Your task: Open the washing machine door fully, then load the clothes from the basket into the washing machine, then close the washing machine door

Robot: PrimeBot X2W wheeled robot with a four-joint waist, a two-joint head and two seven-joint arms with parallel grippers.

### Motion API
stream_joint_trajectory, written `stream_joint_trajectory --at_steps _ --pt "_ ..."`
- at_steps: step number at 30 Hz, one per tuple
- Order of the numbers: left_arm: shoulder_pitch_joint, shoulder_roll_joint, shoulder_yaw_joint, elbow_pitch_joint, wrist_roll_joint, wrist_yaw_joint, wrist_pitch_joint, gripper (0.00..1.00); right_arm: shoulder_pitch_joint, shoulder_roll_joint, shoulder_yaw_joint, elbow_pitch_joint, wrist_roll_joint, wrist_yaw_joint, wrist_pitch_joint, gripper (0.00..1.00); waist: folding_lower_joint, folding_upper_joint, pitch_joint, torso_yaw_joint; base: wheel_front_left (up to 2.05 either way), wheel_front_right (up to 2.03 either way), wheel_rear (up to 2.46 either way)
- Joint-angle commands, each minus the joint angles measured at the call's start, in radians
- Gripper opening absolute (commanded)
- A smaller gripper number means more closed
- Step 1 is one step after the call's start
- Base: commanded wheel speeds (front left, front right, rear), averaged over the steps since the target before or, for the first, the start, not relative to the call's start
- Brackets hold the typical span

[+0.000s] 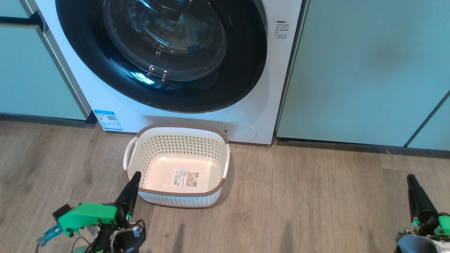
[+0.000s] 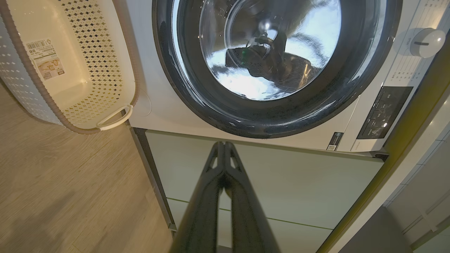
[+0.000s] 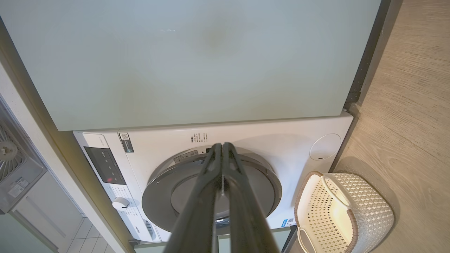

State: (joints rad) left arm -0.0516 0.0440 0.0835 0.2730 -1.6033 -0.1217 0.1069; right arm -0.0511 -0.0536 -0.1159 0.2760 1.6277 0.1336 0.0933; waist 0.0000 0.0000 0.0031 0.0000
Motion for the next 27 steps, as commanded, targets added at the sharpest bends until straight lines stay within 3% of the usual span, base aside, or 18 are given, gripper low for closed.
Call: stream_joint_trajectory --at_steps 1,27 --pt "-0.056 0.006 0.031 -0.028 -0.005 -0.009 0.007 0.00 -0.056 -0.007 0.017 -0.032 -0.007 -0.003 0.008 0.00 0.0000 0.0000 0.000 0.000 0.00 0.00 0.00" --pt "-0.056 0.006 0.030 -0.028 -0.005 -0.009 0.006 0.00 -0.056 -0.004 0.012 -0.032 -0.011 -0.003 0.012 0.00 0.0000 0.0000 0.000 0.000 0.00 0.00 0.00"
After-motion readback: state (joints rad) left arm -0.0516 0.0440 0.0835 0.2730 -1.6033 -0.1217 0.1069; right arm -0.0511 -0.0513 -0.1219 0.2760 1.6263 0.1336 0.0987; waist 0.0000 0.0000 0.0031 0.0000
